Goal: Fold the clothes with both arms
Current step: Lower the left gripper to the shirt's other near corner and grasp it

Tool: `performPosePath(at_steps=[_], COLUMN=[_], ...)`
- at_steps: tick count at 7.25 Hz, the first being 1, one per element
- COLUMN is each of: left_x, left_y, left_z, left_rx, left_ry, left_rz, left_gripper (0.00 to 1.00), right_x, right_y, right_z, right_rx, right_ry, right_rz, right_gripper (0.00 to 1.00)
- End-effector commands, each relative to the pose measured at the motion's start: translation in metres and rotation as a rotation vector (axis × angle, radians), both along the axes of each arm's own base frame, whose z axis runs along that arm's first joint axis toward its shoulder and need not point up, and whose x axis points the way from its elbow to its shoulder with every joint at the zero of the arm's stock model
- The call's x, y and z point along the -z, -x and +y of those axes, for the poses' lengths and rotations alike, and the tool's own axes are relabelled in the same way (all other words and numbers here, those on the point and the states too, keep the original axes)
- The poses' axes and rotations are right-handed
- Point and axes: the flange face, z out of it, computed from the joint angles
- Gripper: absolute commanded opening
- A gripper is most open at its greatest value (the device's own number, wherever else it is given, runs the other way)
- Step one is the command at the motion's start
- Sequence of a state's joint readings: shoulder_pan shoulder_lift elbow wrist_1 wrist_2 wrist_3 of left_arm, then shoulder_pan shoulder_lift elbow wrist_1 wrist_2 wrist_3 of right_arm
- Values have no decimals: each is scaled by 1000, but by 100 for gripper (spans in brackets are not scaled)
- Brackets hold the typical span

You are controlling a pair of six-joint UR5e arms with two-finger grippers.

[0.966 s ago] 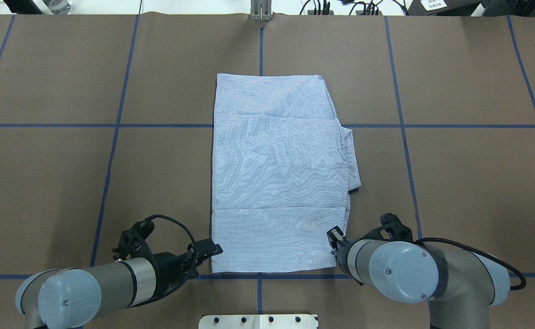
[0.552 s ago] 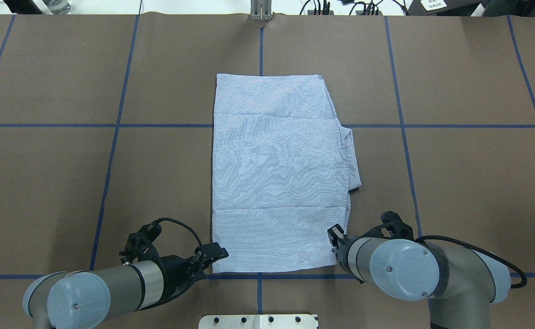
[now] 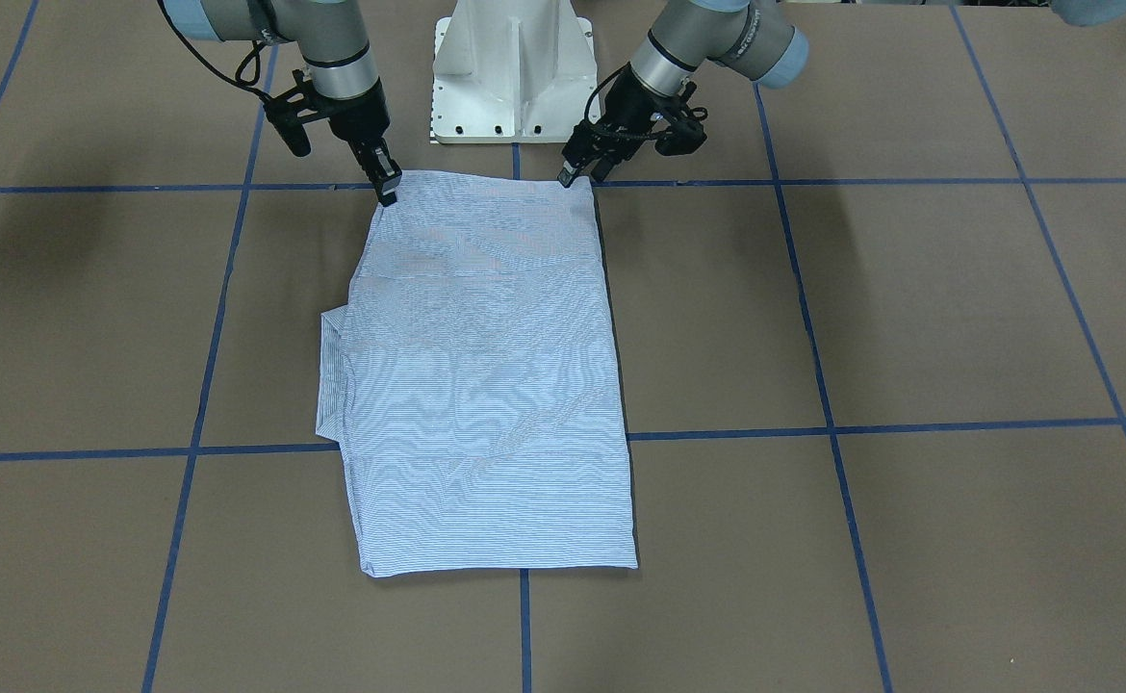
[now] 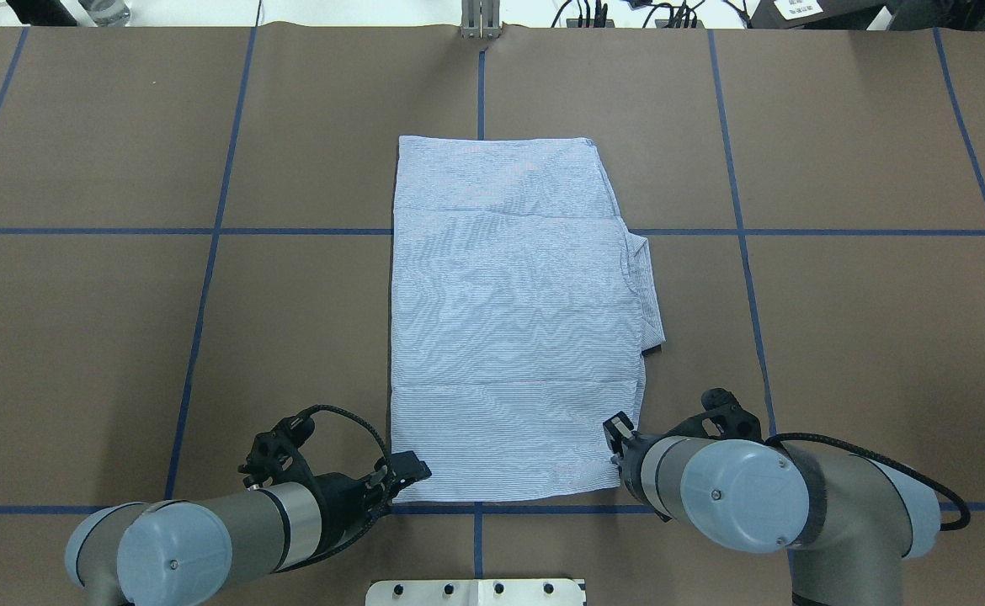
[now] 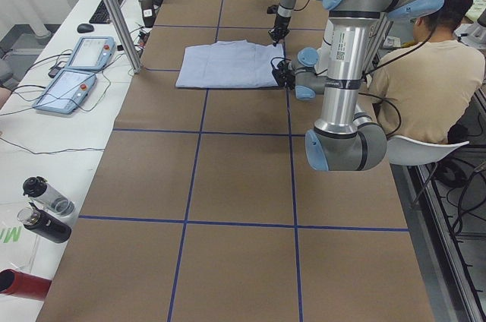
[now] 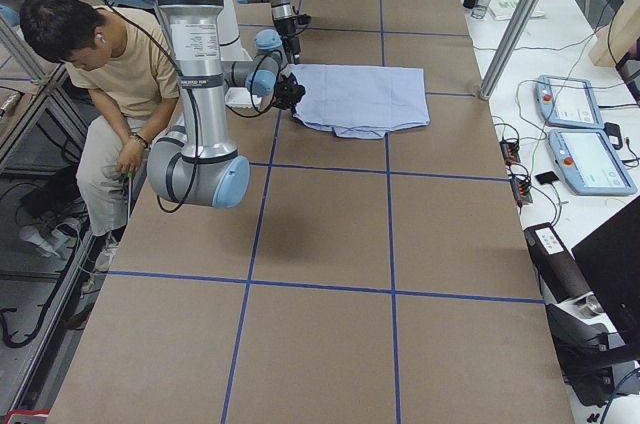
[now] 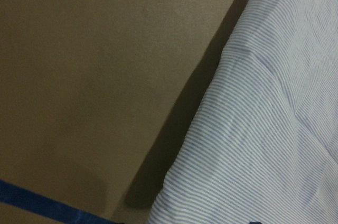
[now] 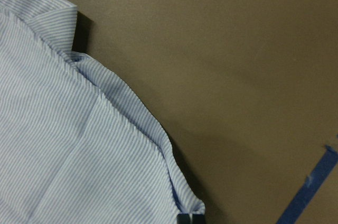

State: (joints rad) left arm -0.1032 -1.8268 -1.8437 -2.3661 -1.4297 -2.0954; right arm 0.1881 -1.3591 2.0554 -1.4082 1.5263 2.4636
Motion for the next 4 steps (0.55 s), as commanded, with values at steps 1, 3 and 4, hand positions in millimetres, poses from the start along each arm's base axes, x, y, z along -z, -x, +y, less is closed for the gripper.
performPosePath(at_steps=[1, 3, 4], left_x=[-3, -3, -3], left_y=[-6, -4, -4], left_z=[1, 1, 0], left_rx=[-3, -2, 0], left_ry=[1, 3, 2], left_rz=[-12, -12, -12], left_gripper=[76, 61, 48], right_x=[-1, -1, -1], right_y=[0, 0, 0], right_z=[0, 0, -1], right_rx=[-2, -2, -3], right_ry=[-1, -1, -1], right_rz=[2, 2, 2], right_gripper=[0, 0, 0])
